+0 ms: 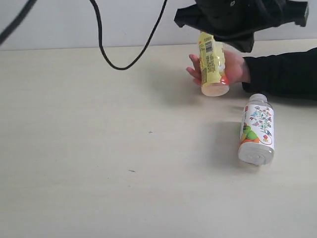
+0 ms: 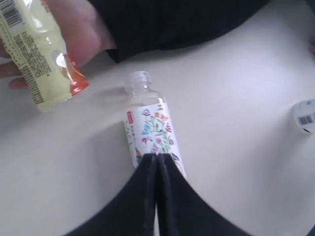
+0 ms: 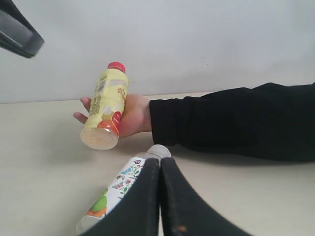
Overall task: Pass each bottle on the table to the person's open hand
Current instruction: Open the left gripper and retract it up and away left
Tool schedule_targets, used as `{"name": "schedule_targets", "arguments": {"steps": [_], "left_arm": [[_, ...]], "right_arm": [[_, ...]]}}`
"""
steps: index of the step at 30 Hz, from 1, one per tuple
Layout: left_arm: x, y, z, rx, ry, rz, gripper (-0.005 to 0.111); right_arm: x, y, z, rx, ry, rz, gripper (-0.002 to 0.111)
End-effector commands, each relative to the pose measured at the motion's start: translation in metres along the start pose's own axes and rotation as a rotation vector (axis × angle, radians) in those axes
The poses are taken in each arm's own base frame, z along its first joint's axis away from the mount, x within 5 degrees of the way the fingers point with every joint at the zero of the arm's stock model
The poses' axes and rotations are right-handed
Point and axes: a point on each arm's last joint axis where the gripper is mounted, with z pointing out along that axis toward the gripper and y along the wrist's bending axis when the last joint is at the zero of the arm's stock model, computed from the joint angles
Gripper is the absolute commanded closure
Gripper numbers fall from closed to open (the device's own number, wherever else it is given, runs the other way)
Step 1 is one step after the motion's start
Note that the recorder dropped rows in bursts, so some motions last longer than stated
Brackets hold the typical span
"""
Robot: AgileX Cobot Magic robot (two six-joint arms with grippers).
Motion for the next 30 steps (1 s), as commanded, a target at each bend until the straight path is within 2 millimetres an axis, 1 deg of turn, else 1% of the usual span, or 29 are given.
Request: {"name": "schedule_targets", "arguments": {"steps": [1,3,4,6,8,10,11,13,15,17,21,24,27,28,30], "left_arm": [[0.0,-0.012,-0.043,0.016,-0.04,0.078,0.107],[0.004,-0.012,-0.058,0.016,-0.04,0.114,0.107],[0.007,-0.011,-0.062,0.014,-0.035,0.134,0.107],[0.016,-0.004,-0.071,-0.026,-0.031,0.159,0.107],[0.028,0.004,-0.073,-0.057,-0.018,0.157,0.107],[0.045,0.015,-0.076,-0.093,-0.013,0.177,0.107],[0.054,0.02,-0.082,-0.101,-0.027,0.189,0.107],[0.072,0.031,-0.086,-0.113,-0.053,0.217,0.107],[0.093,0.042,-0.091,-0.118,-0.086,0.243,0.107],[0.118,0.054,-0.093,-0.113,-0.111,0.232,0.107],[0.163,0.069,-0.104,-0.003,-0.293,0.221,0.107],[0.196,0.083,-0.12,0.065,-0.422,0.246,0.107],[0.231,0.099,-0.132,0.078,-0.461,0.264,0.107],[0.242,0.105,-0.136,0.056,-0.452,0.298,0.107],[0.263,0.118,-0.141,-0.02,-0.374,0.357,0.107]], "right_arm": [[0.0,0.0,0.0,0.005,-0.013,-0.001,0.108],[0.0,0.0,0.0,0.005,-0.013,-0.001,0.108],[0.0,0.0,0.0,0.005,-0.013,-0.001,0.108],[0.0,0.0,0.0,0.005,-0.013,-0.001,0.108],[0.0,0.0,0.0,0.005,-0.013,-0.001,0.108],[0.0,0.0,0.0,0.005,-0.013,-0.001,0.108],[0.0,0.0,0.0,0.005,-0.013,-0.001,0.108],[0.0,0.0,0.0,0.005,-0.013,-0.001,0.108],[0.0,0.0,0.0,0.005,-0.013,-0.001,0.108],[0.0,0.0,0.0,0.005,-0.013,-0.001,0.108],[0.0,0.0,0.0,0.005,-0.013,-0.001,0.108],[0.0,0.0,0.0,0.005,-0.013,-0.001,0.108],[0.0,0.0,0.0,0.005,-0.013,-0.001,0.108],[0.0,0.0,0.0,0.005,-0.013,-0.001,0.108],[0.0,0.0,0.0,0.005,-0.013,-0.001,0.108]]}}
